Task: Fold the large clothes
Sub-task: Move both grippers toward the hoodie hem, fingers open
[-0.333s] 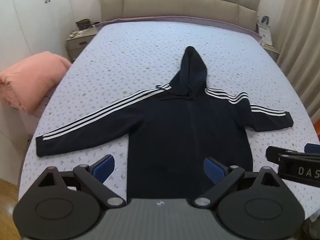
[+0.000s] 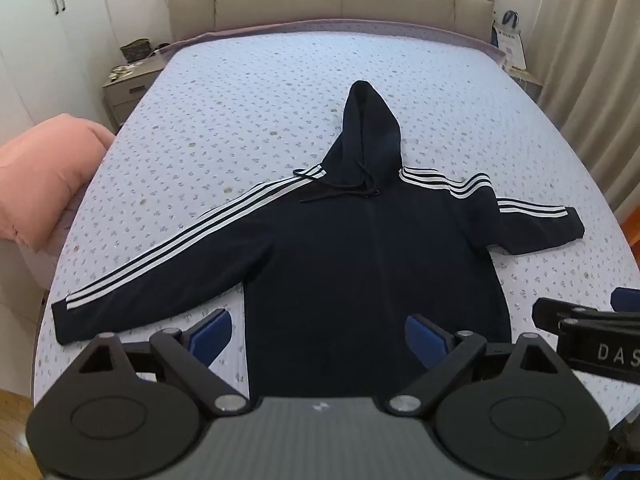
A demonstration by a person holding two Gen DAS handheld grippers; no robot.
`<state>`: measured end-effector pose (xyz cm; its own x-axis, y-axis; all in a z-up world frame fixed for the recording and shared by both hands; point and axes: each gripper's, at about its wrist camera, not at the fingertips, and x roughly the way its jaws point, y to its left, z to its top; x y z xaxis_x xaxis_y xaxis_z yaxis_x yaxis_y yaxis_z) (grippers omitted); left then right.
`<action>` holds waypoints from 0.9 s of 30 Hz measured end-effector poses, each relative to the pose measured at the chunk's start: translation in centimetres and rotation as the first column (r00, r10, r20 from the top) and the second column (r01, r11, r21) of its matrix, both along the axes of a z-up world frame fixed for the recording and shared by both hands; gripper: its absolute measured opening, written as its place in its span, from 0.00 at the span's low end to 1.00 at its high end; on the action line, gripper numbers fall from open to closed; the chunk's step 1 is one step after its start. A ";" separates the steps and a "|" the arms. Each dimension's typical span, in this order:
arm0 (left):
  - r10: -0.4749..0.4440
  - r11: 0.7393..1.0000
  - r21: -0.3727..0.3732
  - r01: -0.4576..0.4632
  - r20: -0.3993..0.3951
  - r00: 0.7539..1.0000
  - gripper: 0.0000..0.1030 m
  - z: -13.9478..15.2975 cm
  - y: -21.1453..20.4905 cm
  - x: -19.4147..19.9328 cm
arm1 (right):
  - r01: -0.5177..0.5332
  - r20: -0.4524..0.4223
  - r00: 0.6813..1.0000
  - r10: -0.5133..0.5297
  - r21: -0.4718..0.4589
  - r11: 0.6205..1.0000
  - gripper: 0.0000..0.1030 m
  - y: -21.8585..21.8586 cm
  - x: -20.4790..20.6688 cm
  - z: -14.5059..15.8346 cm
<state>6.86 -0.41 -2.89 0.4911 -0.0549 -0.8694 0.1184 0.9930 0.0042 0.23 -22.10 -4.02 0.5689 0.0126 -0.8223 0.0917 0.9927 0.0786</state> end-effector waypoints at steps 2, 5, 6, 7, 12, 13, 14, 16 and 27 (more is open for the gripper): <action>-0.013 1.000 0.001 0.013 -0.005 1.000 0.93 -0.6 0.0 1.4 | 0.024 -0.043 0.999 -0.024 0.001 1.000 0.99 0.5 1.3 -0.1; -0.030 0.999 -0.024 0.030 -0.019 0.999 0.93 -1.2 0.3 3.0 | 0.049 -0.060 0.997 -0.049 0.005 0.999 0.99 0.9 2.6 -0.2; -0.036 0.999 -0.032 0.035 -0.026 0.999 0.93 -1.4 0.3 3.6 | 0.053 -0.062 0.997 -0.053 0.004 0.999 0.99 1.0 2.8 -0.3; -0.040 0.998 -0.039 0.039 -0.029 0.999 0.93 -1.6 0.3 4.1 | 0.061 -0.069 0.996 -0.061 0.001 0.998 0.99 1.2 3.3 -0.2; -0.054 0.998 -0.030 0.054 -0.020 0.998 0.93 -1.9 0.7 5.9 | 0.061 -0.064 0.996 -0.062 -0.025 0.998 0.99 2.5 5.4 0.1; -0.057 0.998 -0.031 0.056 -0.022 0.998 0.93 -1.7 1.0 6.1 | 0.054 -0.064 0.996 -0.057 -0.037 0.998 0.99 2.8 5.6 0.1; -0.056 0.998 -0.034 0.055 -0.027 0.998 0.93 -1.8 1.3 6.5 | 0.050 -0.069 0.996 -0.053 -0.048 0.998 0.99 3.4 6.0 0.4; -0.050 0.998 -0.043 0.048 -0.039 0.998 0.93 -2.0 1.7 7.2 | 0.043 -0.079 0.996 -0.048 -0.058 0.997 0.99 3.9 6.3 0.0; -0.038 0.998 -0.062 0.034 -0.071 0.997 0.93 -2.9 2.8 8.4 | 0.058 -0.104 0.992 -0.064 -0.058 0.997 0.99 4.3 7.3 -0.5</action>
